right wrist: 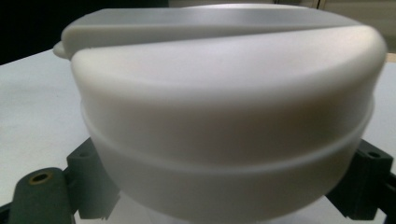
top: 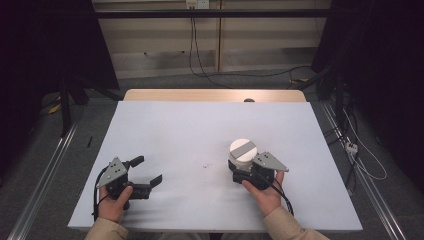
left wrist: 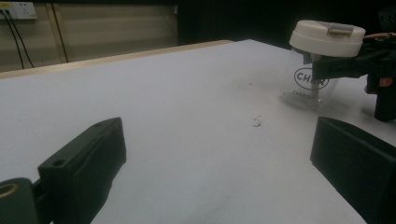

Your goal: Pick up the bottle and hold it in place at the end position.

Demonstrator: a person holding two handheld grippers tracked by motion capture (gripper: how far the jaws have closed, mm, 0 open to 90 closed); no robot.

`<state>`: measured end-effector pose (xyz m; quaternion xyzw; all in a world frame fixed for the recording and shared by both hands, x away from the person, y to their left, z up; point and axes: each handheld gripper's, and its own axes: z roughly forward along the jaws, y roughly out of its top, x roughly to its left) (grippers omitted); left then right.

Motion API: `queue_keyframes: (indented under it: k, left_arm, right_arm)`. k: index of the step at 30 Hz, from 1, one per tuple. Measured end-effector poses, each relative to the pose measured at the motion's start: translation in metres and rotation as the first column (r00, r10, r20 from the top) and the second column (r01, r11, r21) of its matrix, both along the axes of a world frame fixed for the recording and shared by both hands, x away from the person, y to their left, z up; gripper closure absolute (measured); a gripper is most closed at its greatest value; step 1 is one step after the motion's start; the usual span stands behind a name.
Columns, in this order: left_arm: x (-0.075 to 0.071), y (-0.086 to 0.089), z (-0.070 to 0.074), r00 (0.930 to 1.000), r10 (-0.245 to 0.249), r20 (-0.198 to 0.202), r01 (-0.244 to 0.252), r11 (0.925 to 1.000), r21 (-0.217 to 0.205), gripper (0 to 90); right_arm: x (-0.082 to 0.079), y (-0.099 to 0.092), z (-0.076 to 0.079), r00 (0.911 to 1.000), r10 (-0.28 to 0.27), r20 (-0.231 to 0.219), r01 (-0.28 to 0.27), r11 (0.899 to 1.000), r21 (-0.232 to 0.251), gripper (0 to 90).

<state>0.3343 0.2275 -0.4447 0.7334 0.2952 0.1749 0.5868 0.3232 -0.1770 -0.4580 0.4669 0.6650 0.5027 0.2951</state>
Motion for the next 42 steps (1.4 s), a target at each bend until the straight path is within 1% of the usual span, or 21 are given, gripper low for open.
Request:
queue_keyframes:
  k: [8, 11, 14, 15, 17, 19, 22, 24, 27, 33, 38, 39, 42]
  left_arm:
    - [0.000, 0.000, 0.000, 1.0000, 0.002, -0.002, -0.002, 1.0000, -0.005, 3.1]
    - [0.000, 0.000, -0.001, 1.0000, 0.003, -0.003, -0.003, 1.0000, -0.008, 3.1]
    - [0.000, 0.000, 0.000, 1.0000, 0.002, -0.001, -0.002, 0.9999, -0.010, 3.2]
    - [0.000, 0.000, 0.000, 1.0000, 0.001, -0.001, -0.001, 0.9999, -0.013, 3.2]
    - [0.000, 0.000, -0.001, 1.0000, 0.001, -0.001, -0.001, 0.9999, -0.014, 3.2]
    - [0.001, 0.000, -0.001, 1.0000, 0.000, -0.001, 0.000, 0.9999, -0.015, 3.2]
    - [0.001, 0.000, -0.001, 1.0000, 0.000, 0.000, 0.000, 0.9999, -0.013, 3.3]
    - [0.001, -0.001, -0.001, 1.0000, -0.001, 0.001, 0.001, 0.9999, -0.013, 3.2]
    - [0.001, -0.001, -0.001, 1.0000, -0.002, 0.001, 0.002, 0.9999, -0.015, 3.2]
    - [0.001, 0.000, -0.001, 1.0000, -0.001, -0.003, 0.001, 0.9998, -0.019, 3.2]
    - [0.001, 0.000, -0.001, 1.0000, 0.000, -0.005, 0.000, 0.9998, -0.022, 3.3]
    - [0.001, 0.000, -0.001, 1.0000, 0.000, -0.005, 0.000, 0.9997, -0.023, 3.2]
    - [0.001, 0.000, -0.001, 1.0000, 0.000, -0.006, 0.000, 0.9997, -0.026, 3.2]
  right_arm:
    - [0.002, 0.001, 0.000, 1.0000, 0.006, -0.004, -0.006, 1.000, -0.005, 16.9]
    - [0.003, 0.000, 0.001, 0.9998, 0.022, -0.001, -0.022, 1.000, -0.013, 17.6]
    - [0.004, -0.003, 0.001, 0.9994, 0.035, -0.003, -0.035, 0.999, -0.009, 17.9]
    - [0.005, -0.003, 0.002, 0.9991, 0.040, -0.012, -0.040, 0.999, 0.001, 18.0]
    - [0.006, -0.004, 0.002, 0.9986, 0.051, -0.009, -0.051, 0.999, 0.008, 18.1]
    - [0.007, -0.003, 0.004, 0.9979, 0.064, 0.000, -0.064, 0.998, 0.002, 18.1]
    - [0.012, 0.000, 0.007, 0.9969, 0.078, 0.012, -0.078, 0.997, 0.022, 18.1]
    - [0.016, 0.004, 0.010, 0.9957, 0.089, 0.023, -0.090, 0.996, 0.007, 18.1]
    - [0.023, 0.007, 0.012, 0.9951, 0.093, 0.033, -0.094, 0.996, 0.014, 18.2]
    - [0.036, 0.012, 0.016, 0.9934, 0.107, 0.041, -0.107, 0.994, -0.006, 18.2]
    - [0.042, 0.016, 0.016, 0.9924, 0.119, 0.033, -0.118, 0.993, -0.010, 18.2]
    - [0.043, 0.017, 0.017, 0.9922, 0.120, 0.033, -0.120, 0.993, -0.006, 18.2]
    - [0.045, 0.019, 0.018, 0.9911, 0.128, 0.036, -0.128, 0.992, -0.015, 18.2]
